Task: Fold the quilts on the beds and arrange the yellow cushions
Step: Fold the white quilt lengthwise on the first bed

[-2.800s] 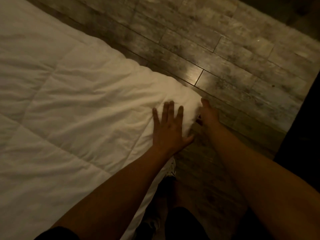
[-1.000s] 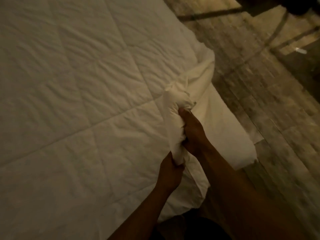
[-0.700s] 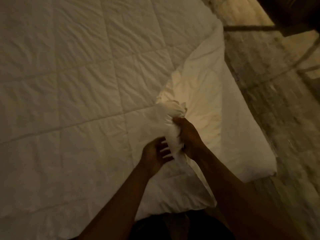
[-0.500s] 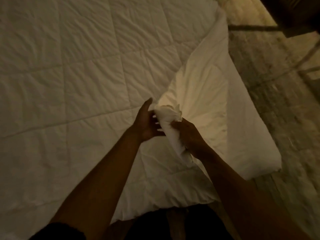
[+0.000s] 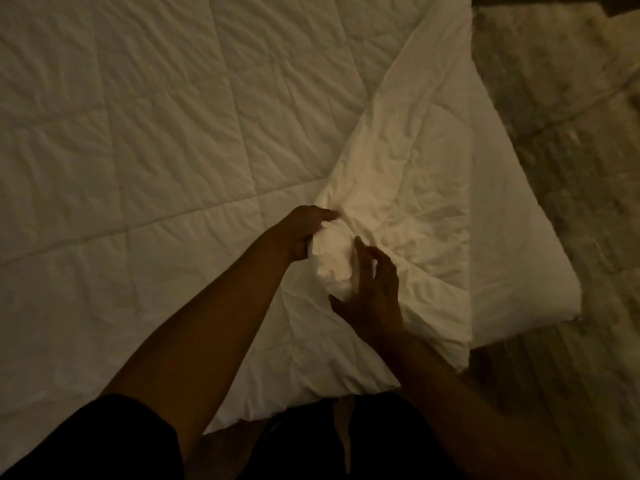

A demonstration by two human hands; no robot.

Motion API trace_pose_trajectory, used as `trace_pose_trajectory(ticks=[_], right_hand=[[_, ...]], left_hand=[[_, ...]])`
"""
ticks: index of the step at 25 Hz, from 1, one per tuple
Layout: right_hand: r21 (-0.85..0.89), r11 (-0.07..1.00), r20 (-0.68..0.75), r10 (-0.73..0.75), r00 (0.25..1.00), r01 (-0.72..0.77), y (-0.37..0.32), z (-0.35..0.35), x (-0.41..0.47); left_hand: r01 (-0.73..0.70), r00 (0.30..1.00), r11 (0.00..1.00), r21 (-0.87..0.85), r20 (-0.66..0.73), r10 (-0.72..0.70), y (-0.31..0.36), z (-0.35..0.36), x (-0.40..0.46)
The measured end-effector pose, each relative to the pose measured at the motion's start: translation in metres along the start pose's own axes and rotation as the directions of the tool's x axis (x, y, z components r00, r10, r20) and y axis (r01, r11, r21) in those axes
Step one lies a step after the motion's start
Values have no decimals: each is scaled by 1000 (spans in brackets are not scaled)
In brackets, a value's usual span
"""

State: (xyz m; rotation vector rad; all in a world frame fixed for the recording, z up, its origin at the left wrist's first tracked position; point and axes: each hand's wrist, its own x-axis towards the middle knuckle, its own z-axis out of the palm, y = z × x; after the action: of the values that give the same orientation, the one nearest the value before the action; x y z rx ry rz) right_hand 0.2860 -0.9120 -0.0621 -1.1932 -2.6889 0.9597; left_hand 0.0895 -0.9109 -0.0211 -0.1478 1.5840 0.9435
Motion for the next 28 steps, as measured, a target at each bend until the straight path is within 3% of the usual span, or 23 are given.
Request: trace_pose_trajectory(ticks=[2,6,9,11,17,23,28], right_hand=[[-49,999,-44,-13,999,10,8,7,-4],[79,991,-26,-106,994,108,21,11,1],[69,972,66,-230,971,225,12,15,-8],[30,956,141,-292,946,291,-8,24,-16],[-33,878,163,-467,869,478,-111,91,-68],[-26,763,385,-588,711,646,-192,169,-128],[31,699,590,-590,551,715,-197,213,-169]], left_hand=[[-26,1000,998,-49,15,27,-7,2,2],[-89,996,986,-143,-2,90,-18,-16,-2],[-131,991,969,-210,-15,131,-36,-49,-14],[-142,990,953,-269,-40,136,-55,-80,-27],[-210,977,908,-363,-120,178,-129,-204,-89],[-203,973,842,-500,-199,116,-246,-325,-142],[-115,981,818,-564,-192,5,-344,-359,-156]])
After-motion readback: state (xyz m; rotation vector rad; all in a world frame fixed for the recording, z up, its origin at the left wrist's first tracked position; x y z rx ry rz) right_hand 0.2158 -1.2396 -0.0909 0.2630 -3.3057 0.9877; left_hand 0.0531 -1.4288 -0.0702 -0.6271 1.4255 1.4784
